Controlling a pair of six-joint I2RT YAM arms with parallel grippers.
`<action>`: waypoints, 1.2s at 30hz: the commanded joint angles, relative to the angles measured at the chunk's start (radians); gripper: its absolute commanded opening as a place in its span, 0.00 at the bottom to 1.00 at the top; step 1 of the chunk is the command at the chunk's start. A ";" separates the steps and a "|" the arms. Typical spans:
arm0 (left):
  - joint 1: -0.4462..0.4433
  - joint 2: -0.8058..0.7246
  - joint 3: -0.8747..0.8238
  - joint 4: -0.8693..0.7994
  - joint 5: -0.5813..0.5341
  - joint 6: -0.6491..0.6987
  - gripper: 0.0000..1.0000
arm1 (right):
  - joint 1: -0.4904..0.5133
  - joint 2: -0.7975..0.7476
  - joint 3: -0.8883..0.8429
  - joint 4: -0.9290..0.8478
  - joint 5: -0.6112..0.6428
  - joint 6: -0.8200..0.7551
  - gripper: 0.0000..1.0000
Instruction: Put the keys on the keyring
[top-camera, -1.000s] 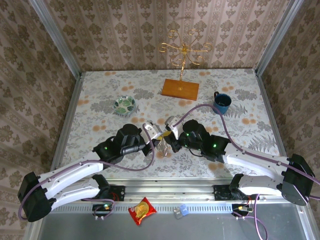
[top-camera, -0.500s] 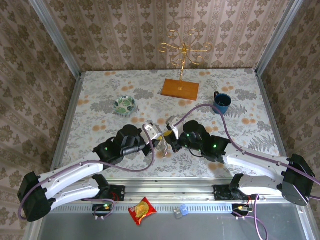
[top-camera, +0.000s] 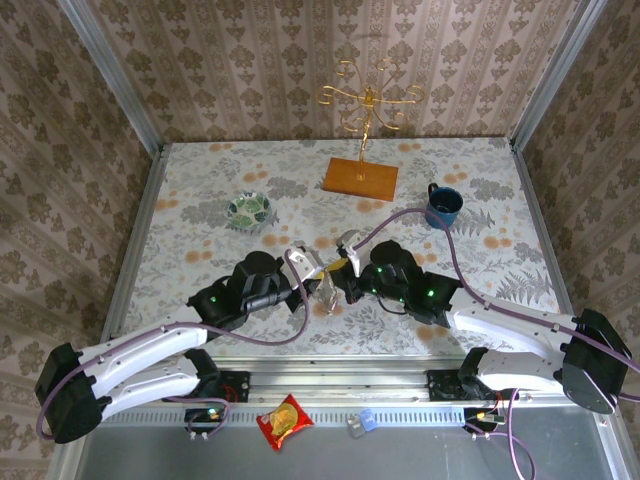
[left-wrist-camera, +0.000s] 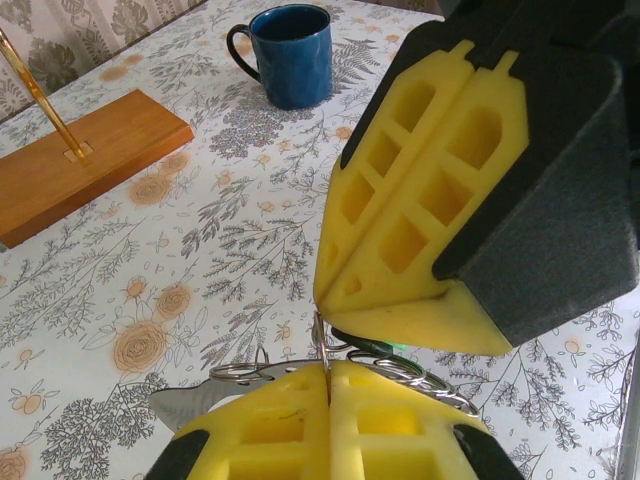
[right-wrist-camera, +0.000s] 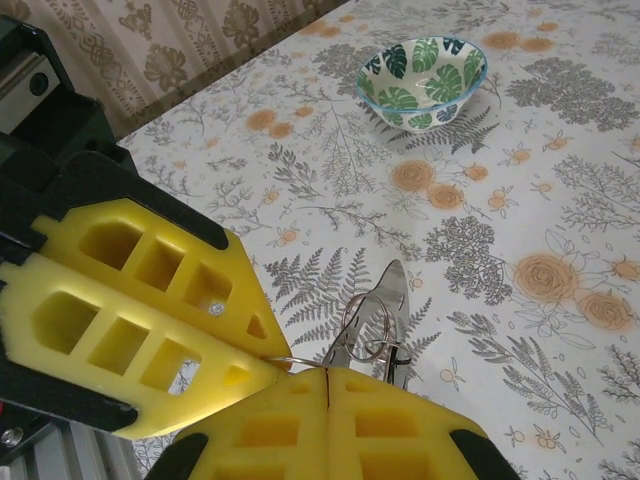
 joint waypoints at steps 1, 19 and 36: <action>-0.012 -0.026 -0.021 0.002 0.003 0.019 0.00 | -0.025 -0.022 -0.019 0.063 -0.006 0.044 0.00; -0.012 -0.034 -0.033 0.004 -0.006 0.019 0.00 | -0.050 -0.043 -0.047 0.093 -0.030 0.072 0.00; -0.014 -0.040 -0.042 0.019 -0.019 0.018 0.00 | -0.058 -0.047 -0.037 0.024 -0.019 0.044 0.51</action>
